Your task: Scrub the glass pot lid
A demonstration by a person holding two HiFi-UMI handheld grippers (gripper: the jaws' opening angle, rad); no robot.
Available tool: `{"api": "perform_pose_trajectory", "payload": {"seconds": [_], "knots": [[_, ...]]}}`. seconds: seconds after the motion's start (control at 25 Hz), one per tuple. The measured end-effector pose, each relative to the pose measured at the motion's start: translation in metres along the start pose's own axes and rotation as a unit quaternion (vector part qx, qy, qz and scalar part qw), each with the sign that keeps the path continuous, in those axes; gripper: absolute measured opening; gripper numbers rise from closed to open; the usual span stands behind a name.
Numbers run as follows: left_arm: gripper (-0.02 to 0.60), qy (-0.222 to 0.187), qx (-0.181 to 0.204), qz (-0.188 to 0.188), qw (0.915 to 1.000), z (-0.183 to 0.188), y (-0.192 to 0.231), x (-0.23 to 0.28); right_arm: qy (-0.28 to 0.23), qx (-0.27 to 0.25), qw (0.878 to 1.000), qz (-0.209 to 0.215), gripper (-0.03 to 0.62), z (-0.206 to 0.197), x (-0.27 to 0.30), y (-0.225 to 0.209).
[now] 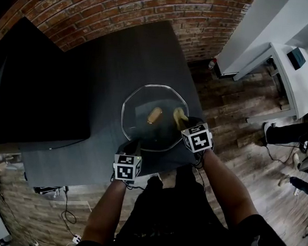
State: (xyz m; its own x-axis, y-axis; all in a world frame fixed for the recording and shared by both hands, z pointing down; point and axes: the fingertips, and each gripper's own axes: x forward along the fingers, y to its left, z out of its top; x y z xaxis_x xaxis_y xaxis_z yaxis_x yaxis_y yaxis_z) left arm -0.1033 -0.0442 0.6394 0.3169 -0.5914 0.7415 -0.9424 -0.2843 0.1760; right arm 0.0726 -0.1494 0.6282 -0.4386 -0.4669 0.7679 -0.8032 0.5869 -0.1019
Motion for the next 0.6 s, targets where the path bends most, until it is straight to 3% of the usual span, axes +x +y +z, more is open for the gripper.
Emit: {"api": "perform_pose_trajectory", "payload": {"seconds": [0.6], "knots": [[0.034,-0.002,-0.004,0.001,1.0,-0.001,0.0,0.001,0.001,0.041,0.999,-0.021,0.051,-0.005,0.003,-0.03]]}}
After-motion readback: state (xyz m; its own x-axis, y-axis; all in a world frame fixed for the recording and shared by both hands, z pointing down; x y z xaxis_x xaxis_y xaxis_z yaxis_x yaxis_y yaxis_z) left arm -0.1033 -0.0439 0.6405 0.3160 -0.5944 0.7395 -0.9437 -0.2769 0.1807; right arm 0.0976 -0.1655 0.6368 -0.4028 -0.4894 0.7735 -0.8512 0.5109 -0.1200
